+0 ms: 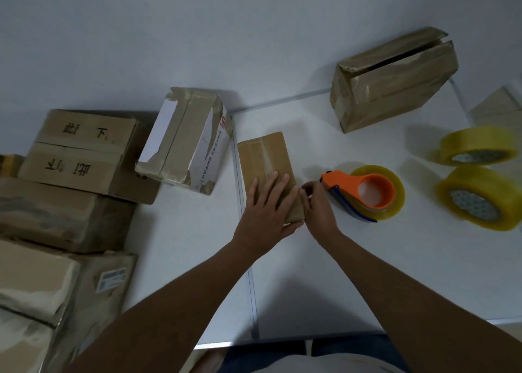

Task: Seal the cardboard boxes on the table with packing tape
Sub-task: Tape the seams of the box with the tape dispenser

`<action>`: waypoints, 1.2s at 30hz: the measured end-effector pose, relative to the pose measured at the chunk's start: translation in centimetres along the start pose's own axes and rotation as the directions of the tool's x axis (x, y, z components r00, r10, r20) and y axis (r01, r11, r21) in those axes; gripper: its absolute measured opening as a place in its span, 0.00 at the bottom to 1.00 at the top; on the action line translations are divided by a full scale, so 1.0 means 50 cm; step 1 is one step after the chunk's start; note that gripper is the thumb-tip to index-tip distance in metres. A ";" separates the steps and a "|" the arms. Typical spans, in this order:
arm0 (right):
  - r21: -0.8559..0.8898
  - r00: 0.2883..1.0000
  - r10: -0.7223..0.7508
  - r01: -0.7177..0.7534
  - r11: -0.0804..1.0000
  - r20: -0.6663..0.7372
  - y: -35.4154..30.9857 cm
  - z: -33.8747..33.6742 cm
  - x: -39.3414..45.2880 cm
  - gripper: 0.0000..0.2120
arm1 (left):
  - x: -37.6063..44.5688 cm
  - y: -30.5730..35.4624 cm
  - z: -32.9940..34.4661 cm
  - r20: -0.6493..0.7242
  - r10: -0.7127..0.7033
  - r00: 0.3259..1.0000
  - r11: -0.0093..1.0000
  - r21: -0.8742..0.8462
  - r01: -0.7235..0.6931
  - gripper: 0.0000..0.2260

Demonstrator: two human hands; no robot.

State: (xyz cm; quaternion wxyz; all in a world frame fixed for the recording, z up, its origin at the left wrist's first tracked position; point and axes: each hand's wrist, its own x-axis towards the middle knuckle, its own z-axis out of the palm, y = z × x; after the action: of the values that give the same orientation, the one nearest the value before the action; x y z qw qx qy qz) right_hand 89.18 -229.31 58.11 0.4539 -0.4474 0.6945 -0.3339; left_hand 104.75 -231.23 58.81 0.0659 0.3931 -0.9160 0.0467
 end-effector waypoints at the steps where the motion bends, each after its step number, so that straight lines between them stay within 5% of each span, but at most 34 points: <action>1: -0.011 0.999 0.026 -0.026 1.000 0.018 0.003 0.001 0.005 0.14 | 0.000 -0.001 -0.002 0.004 -0.001 1.000 1.000 -0.004 0.002 0.31; 8: 0.227 0.988 0.152 -0.142 0.963 -0.028 -0.029 -0.011 -0.099 0.18 | -0.002 -0.001 -0.011 0.017 -0.014 1.000 0.999 -0.050 0.015 0.30; 14: 0.202 0.997 0.067 -0.059 0.978 -0.034 -0.039 0.018 -0.121 0.19 | 0.000 -0.001 -0.014 0.039 -0.007 0.999 0.998 -0.062 0.009 0.29; 25: 0.258 0.993 0.118 -0.120 0.959 0.026 -0.036 -0.001 -0.102 0.17 | 0.002 0.003 -0.019 0.076 -0.022 0.997 0.998 -0.054 0.027 0.30; 32: 0.107 0.997 0.074 -0.075 0.991 0.019 -0.051 -0.010 -0.103 0.18 | 0.006 -0.001 -0.045 0.192 -0.002 0.981 0.974 -0.221 0.045 0.31; 36: -0.097 0.996 0.072 -0.066 0.993 0.055 -0.060 -0.022 -0.096 0.21 | 0.019 -0.063 -0.108 0.318 -0.043 0.947 0.832 -0.513 0.210 0.23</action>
State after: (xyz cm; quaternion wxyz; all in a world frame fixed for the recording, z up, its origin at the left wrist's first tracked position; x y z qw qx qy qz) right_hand 89.99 -225.94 62.73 0.4636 -0.4539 0.7111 -0.2710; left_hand 106.86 -233.32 64.38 0.0404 0.4212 -0.8627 -0.2769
